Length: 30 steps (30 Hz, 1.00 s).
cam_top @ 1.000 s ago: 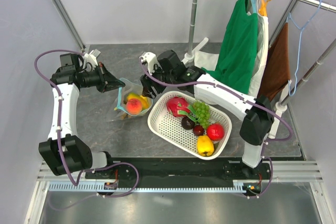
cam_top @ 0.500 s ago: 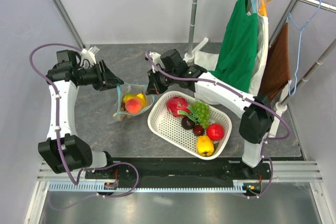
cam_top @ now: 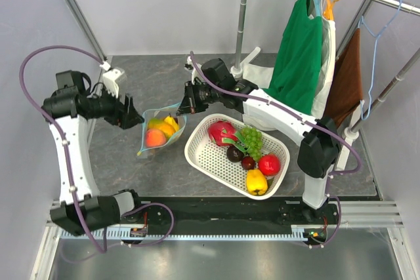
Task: Place the food in the zip-top bag and seal the zipper
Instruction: Adjust the zipper food storage bag at the center of the board.
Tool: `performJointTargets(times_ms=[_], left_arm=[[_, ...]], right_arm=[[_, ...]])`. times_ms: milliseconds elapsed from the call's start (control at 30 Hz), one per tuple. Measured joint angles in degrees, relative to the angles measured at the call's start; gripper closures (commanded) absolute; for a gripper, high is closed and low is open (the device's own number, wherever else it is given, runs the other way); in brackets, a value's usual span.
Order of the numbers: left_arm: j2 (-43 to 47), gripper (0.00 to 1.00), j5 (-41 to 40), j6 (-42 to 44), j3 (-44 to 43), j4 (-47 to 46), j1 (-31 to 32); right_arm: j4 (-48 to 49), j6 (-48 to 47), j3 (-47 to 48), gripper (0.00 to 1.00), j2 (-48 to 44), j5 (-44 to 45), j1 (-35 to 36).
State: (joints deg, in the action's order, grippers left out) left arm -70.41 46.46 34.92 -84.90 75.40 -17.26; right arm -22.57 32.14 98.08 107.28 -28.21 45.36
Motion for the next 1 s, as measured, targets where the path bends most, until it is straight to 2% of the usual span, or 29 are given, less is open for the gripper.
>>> performJointTargets(times_ms=[200,467,667,900,1000], left_arm=[[10.88,0.22,-4.31,12.33,7.02,1.40,0.02],[17.31,0.23,-6.47,20.35,14.62,1.97,0.02],[20.13,0.27,-7.10,23.06,18.08,2.27,0.02],[18.45,0.17,-6.73,23.15,18.49,2.21,0.11],[19.45,0.17,-6.16,23.02,18.49,2.16,0.81]], right_arm=[[1.95,4.39,1.07,1.00,1.62,0.20,-0.63],[2.67,8.13,4.17,1.00,4.24,2.14,-1.51],[3.28,8.83,4.61,1.00,4.46,2.62,-1.51],[3.56,9.09,4.61,1.00,4.46,3.08,-1.51],[3.72,9.09,4.61,1.00,4.46,3.34,-1.51]])
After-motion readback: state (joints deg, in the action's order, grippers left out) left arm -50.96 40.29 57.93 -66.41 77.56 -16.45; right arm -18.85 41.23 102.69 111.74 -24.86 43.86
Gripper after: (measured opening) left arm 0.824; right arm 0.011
